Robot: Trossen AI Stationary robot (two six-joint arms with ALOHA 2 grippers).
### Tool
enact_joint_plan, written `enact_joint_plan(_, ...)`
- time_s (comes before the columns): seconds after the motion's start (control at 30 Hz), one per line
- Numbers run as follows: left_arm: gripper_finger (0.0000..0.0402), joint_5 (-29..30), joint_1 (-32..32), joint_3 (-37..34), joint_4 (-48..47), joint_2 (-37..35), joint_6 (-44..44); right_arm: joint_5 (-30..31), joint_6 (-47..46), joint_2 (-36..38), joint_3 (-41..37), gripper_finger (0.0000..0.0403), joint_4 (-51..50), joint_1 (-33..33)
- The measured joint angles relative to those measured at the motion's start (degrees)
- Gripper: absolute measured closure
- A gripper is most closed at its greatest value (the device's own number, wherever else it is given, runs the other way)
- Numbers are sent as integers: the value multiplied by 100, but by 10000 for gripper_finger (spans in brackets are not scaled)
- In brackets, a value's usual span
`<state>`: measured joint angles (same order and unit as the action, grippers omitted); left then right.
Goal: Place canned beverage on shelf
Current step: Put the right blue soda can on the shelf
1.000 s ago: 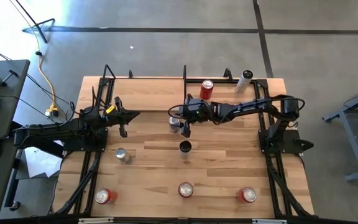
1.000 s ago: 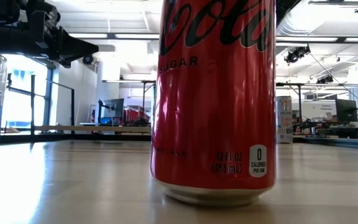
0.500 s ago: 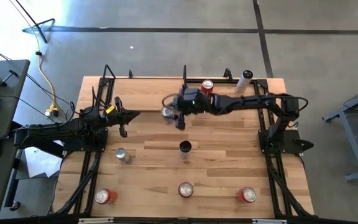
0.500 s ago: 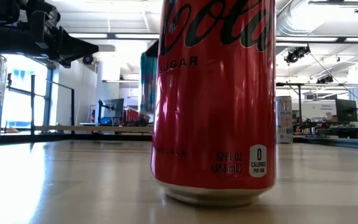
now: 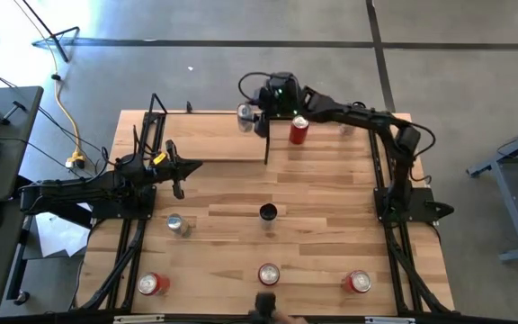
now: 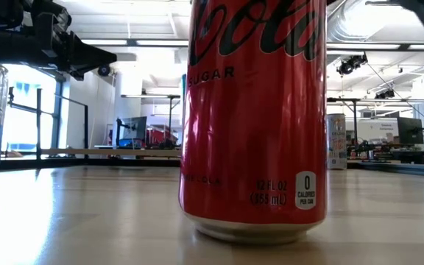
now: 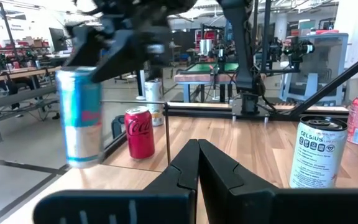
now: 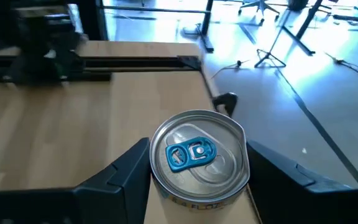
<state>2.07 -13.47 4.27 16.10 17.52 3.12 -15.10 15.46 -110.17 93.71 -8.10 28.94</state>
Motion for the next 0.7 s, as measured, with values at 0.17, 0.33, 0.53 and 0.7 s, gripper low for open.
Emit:
enact_joint_plan(0.17,401,2,0,0,2,0,6,-310,0,-385,309,198,5,346)
enact_joint_plan(0.33,401,2,0,0,4,0,9,-595,-80,-647,503,198,68,561)
enact_joint_plan(0.53,401,2,0,0,2,0,9,-607,-34,-800,503,198,101,613)
enact_joint_plan(0.7,401,2,2,0,2,0,9,-614,-41,-806,497,198,99,619)
